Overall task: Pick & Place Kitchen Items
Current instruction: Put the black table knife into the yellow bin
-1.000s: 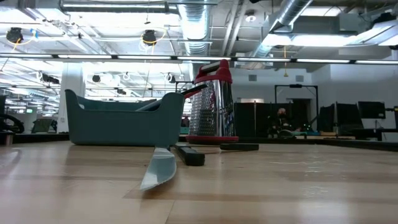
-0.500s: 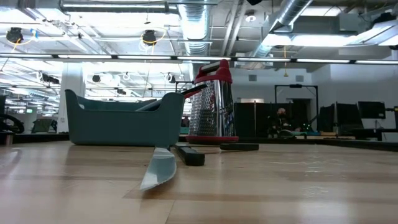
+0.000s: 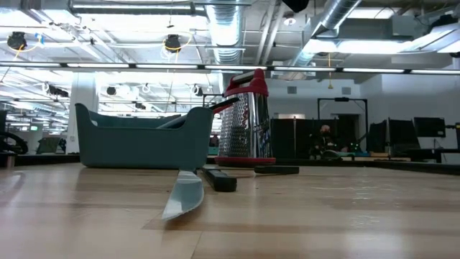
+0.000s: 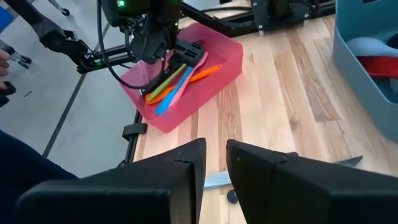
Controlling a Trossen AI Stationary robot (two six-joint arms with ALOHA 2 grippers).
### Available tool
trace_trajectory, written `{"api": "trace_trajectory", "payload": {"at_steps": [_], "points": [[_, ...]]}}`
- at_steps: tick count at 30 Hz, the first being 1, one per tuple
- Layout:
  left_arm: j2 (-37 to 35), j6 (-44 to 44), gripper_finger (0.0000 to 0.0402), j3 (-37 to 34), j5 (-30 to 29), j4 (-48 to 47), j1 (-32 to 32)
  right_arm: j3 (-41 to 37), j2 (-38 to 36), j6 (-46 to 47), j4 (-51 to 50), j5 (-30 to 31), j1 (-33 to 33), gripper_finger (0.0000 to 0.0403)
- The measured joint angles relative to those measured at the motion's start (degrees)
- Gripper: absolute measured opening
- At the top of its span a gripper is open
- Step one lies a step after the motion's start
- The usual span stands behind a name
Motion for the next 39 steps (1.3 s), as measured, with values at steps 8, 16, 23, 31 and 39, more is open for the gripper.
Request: {"api": "trace_trajectory", "payload": {"at_steps": [8,16,23,31,39], "points": [[0.4,-0.1,0.0237,0.1,0.4,0.0,0.2,0.0,0.0,-0.3,-0.3,0.0,-0.1,0.0072],[2.5,0.0,0.0237,0.1,3.7,-0.1,0.3,0.0,0.0,-0.4,-0.6,0.0,-0.1,0.0072],[4.9,3.0,0.0237,0.1,5.6,-0.1,0.4,0.0,0.0,-0.4,-1.2,0.0,-0.1,0.0072],[7.9,3.4,0.0233,0.3,6.5,0.2,0.4,0.0,0.0,-0.5,-2.0,0.2,-0.5,0.0072],[9.3,3.0,0.0183,0.2,5.3,-0.1,0.4,0.0,0.0,-1.4,-2.5,0.2,-1.3,0.0072]]}}
